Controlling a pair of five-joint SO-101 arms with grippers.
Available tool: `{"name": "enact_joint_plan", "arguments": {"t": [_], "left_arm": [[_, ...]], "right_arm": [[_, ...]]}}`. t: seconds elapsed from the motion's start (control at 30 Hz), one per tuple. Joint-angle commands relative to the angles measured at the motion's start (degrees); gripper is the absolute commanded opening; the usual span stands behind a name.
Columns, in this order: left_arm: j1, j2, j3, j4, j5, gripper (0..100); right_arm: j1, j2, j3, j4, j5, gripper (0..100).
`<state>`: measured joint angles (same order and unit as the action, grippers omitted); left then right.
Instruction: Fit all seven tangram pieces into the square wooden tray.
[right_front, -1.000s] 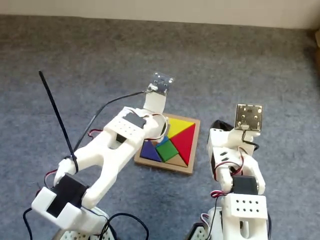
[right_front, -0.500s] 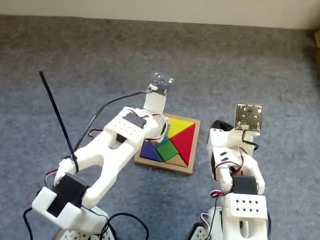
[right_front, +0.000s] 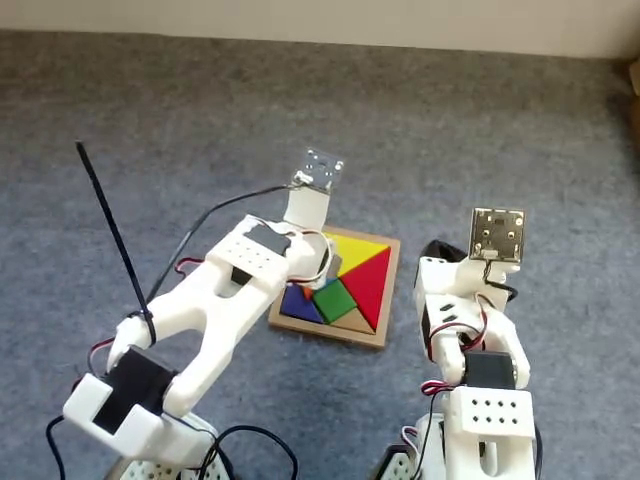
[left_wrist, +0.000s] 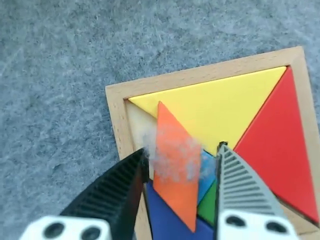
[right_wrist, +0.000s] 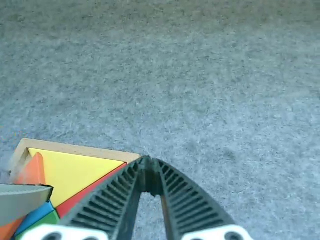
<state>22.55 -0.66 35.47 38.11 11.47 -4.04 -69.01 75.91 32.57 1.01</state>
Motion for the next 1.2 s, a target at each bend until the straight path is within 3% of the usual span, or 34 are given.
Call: {"name": "enact_joint_plan", "arguments": {"t": [0.0,1.17], "left_arm": [[-1.27,-2.68,-0.48,0.26,0.7,22],[-6.9,-2.86,-0.84,5.54,4.4,22]], "right_arm": [[0.48,-1.45,-0.22,-1.63,-0.18,0.6],[0.48,-1.45,-0.22,-1.63,-0.18,0.6]]}}
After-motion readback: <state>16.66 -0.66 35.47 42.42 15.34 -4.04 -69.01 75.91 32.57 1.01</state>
